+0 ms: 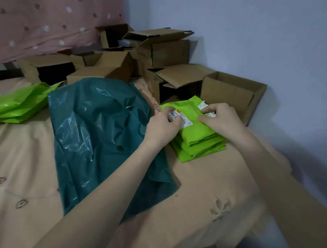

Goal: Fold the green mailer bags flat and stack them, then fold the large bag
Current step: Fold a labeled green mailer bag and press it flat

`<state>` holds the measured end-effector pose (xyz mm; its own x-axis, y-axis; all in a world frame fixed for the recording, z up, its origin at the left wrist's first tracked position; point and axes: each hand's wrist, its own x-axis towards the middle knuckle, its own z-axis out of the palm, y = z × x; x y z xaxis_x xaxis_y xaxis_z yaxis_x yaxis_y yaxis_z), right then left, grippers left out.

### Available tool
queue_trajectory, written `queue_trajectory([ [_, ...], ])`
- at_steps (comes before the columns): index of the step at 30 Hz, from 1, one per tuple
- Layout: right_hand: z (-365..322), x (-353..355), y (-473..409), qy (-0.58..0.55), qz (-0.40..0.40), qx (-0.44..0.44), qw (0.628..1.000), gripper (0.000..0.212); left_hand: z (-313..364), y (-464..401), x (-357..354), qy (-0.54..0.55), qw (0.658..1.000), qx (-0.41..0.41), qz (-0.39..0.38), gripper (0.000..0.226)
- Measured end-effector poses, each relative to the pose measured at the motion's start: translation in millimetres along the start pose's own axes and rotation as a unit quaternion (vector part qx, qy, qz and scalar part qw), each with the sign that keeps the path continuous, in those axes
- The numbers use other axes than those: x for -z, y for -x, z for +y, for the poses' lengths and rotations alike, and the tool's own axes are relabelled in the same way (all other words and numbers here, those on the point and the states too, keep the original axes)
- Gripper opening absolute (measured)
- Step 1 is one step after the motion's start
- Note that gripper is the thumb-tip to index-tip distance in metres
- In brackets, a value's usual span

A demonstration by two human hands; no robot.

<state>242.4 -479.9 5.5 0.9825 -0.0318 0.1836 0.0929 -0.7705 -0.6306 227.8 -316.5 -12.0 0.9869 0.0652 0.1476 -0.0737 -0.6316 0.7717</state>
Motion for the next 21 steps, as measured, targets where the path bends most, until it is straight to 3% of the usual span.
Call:
queue_trajectory([
  [8,0,1,6,0.071,-0.01,0.034,0.997,0.031,1,0,-9,-0.079,0.996,-0.043,0.006,0.051],
  [11,2,3,4,0.068,-0.006,0.028,0.997,0.029,4,8,-12,-0.046,0.995,-0.057,-0.062,0.083],
  [14,2,2,4,0.062,-0.003,0.031,0.998,0.028,1,23,-13,-0.16,0.975,-0.128,-0.087,0.105],
  [16,1,2,4,0.07,-0.006,0.044,0.997,0.031,-3,28,-12,-0.212,0.957,-0.164,-0.11,0.105],
  [21,0,1,3,0.067,-0.015,0.056,0.996,0.03,-10,23,-1,-0.212,0.949,-0.184,-0.145,0.094],
])
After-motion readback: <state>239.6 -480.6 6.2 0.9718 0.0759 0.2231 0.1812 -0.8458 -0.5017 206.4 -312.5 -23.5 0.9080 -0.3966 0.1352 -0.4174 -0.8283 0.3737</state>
